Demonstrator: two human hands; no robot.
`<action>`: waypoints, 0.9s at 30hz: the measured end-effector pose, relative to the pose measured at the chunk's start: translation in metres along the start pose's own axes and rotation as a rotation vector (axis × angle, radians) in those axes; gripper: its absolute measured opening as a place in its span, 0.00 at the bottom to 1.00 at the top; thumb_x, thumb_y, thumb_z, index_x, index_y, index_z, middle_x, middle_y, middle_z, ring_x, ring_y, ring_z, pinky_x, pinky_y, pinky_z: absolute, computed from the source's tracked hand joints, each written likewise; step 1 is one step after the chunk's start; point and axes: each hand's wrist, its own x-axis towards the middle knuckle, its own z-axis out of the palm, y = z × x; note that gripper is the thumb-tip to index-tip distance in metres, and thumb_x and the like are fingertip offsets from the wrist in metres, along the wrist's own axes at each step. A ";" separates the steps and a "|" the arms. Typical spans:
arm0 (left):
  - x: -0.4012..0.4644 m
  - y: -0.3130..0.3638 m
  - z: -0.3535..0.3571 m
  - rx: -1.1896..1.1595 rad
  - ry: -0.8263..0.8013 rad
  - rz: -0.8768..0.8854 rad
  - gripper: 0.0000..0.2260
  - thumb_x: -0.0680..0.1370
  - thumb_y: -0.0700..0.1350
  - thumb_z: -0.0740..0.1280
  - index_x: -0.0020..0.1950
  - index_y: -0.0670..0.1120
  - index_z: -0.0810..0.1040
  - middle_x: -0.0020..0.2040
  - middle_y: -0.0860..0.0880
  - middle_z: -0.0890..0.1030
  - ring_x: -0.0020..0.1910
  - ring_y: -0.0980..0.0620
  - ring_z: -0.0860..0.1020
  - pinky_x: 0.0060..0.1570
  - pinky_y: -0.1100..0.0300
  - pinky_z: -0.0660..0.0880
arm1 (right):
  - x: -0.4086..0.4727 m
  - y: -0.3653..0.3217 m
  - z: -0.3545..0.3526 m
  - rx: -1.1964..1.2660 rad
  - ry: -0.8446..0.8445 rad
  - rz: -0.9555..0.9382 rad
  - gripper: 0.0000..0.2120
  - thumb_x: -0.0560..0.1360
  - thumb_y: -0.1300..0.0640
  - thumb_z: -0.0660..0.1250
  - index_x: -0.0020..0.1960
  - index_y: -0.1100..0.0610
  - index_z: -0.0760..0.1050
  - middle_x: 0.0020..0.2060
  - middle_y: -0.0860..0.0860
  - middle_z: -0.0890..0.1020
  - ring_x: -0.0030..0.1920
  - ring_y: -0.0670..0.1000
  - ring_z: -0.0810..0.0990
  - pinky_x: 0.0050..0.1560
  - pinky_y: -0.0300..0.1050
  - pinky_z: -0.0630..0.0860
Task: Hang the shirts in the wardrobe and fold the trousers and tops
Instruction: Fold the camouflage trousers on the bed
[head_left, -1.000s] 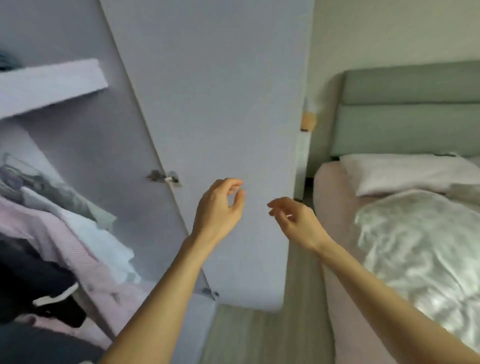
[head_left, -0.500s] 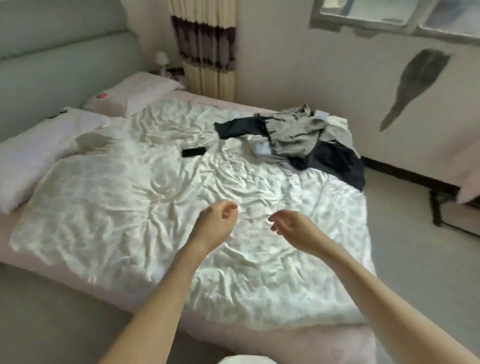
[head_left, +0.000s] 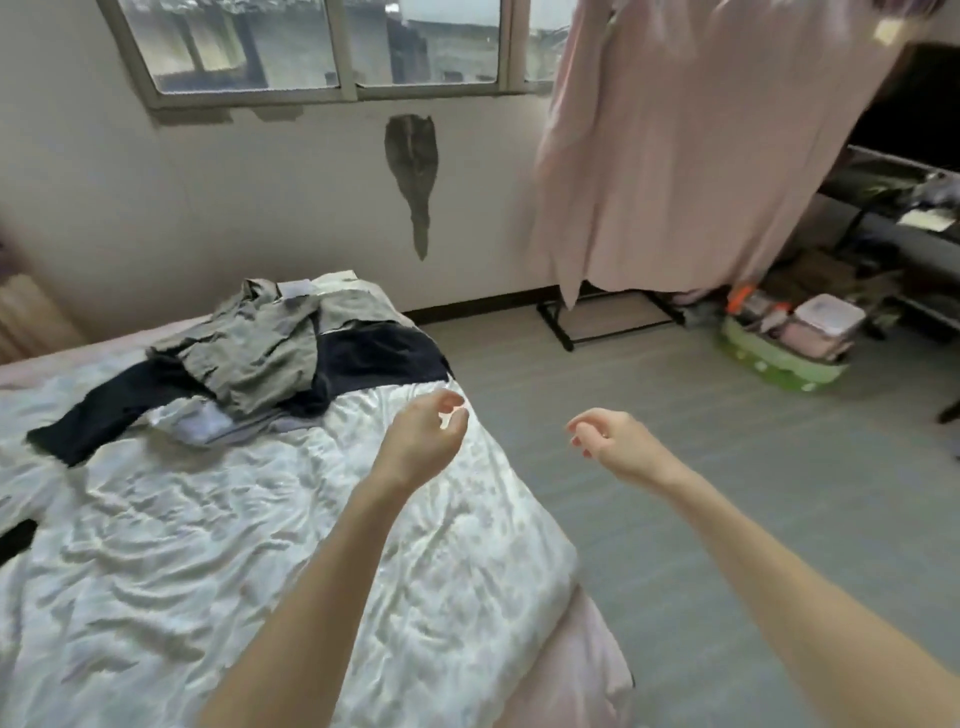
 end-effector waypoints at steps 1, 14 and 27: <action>0.014 0.007 0.012 -0.004 -0.008 0.016 0.12 0.78 0.43 0.62 0.60 0.42 0.76 0.58 0.46 0.78 0.57 0.49 0.76 0.57 0.59 0.69 | 0.014 0.009 -0.009 0.012 0.010 0.011 0.11 0.78 0.63 0.57 0.54 0.62 0.77 0.49 0.57 0.82 0.48 0.52 0.77 0.56 0.45 0.71; 0.238 0.061 0.199 0.031 0.161 -0.296 0.15 0.78 0.42 0.59 0.65 0.43 0.72 0.63 0.45 0.74 0.61 0.49 0.73 0.58 0.59 0.68 | 0.279 0.150 -0.119 0.097 -0.243 -0.095 0.10 0.79 0.61 0.55 0.50 0.55 0.75 0.42 0.51 0.80 0.43 0.51 0.79 0.41 0.39 0.72; 0.392 0.101 0.213 0.092 0.287 -0.383 0.12 0.77 0.44 0.62 0.60 0.45 0.77 0.58 0.46 0.78 0.57 0.48 0.76 0.58 0.55 0.71 | 0.461 0.158 -0.175 0.106 -0.305 -0.113 0.12 0.78 0.62 0.53 0.51 0.56 0.75 0.40 0.50 0.80 0.43 0.53 0.79 0.38 0.41 0.72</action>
